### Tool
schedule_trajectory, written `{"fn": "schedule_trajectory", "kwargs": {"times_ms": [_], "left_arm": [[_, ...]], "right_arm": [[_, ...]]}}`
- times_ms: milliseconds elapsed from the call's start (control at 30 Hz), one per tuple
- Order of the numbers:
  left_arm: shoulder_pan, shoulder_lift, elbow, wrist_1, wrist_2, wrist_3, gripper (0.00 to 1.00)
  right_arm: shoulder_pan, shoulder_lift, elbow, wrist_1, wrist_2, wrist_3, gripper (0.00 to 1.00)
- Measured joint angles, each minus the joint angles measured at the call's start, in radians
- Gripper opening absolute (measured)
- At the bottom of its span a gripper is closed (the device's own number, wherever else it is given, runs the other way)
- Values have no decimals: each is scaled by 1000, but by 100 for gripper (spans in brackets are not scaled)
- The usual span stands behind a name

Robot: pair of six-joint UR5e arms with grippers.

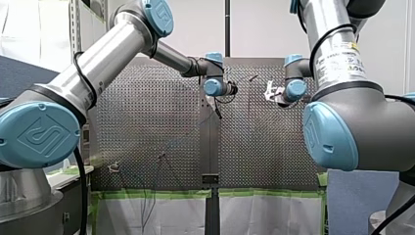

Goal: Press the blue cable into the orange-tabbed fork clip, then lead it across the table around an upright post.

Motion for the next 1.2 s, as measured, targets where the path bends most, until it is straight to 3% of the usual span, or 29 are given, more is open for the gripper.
{"fn": "schedule_trajectory", "kwargs": {"times_ms": [133, 433, 867, 1200], "left_arm": [[1, 0, 0, -3, 0, 0, 100], [3, 0, 0, -5, -2, -1, 100], [5, 0, 0, -5, -10, 0, 100], [5, 0, -1, -7, -13, 1, 100]], "right_arm": [[3, 35, 37, -34, 8, -3, 0], [7, 111, 70, -50, 47, -26, 0], [-3, 225, 101, -122, 87, -28, 0], [-8, 253, 101, -148, 90, -42, 0]]}}
